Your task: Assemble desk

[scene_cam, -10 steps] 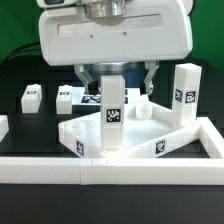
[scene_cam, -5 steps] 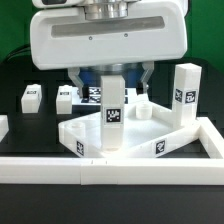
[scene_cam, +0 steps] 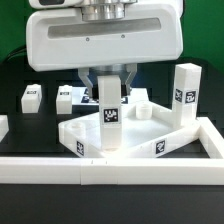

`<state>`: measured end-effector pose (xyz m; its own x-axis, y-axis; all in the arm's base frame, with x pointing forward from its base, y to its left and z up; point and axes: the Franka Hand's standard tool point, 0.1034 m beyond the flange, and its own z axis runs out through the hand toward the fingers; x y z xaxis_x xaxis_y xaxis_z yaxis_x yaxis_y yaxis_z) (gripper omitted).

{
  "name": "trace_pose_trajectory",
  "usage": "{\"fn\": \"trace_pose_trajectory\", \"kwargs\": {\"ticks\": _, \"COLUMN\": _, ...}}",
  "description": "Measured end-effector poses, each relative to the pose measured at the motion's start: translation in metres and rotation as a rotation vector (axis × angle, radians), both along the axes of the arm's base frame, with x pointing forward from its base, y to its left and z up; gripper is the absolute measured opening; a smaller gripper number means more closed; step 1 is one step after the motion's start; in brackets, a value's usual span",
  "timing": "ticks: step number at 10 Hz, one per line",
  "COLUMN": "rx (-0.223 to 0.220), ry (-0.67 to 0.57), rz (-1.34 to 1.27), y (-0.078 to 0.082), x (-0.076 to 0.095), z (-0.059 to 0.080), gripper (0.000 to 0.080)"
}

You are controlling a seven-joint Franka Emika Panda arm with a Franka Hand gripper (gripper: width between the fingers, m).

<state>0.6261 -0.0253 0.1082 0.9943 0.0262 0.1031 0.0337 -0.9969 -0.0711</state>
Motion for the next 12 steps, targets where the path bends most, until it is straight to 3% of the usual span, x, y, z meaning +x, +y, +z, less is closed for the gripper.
{"fn": "trace_pose_trajectory", "kwargs": {"ticks": 2, "rx": 0.000, "ry": 0.000, "rz": -0.002, "y": 0.0000, "x": 0.0000, "z": 0.0000, "gripper": 0.0287}}
{"fn": "trace_pose_trajectory", "kwargs": {"ticks": 12, "rx": 0.140, "ry": 0.083, "rz": -1.149, "y": 0.0058, "x": -0.0010, "z": -0.0008, "gripper": 0.0288}}
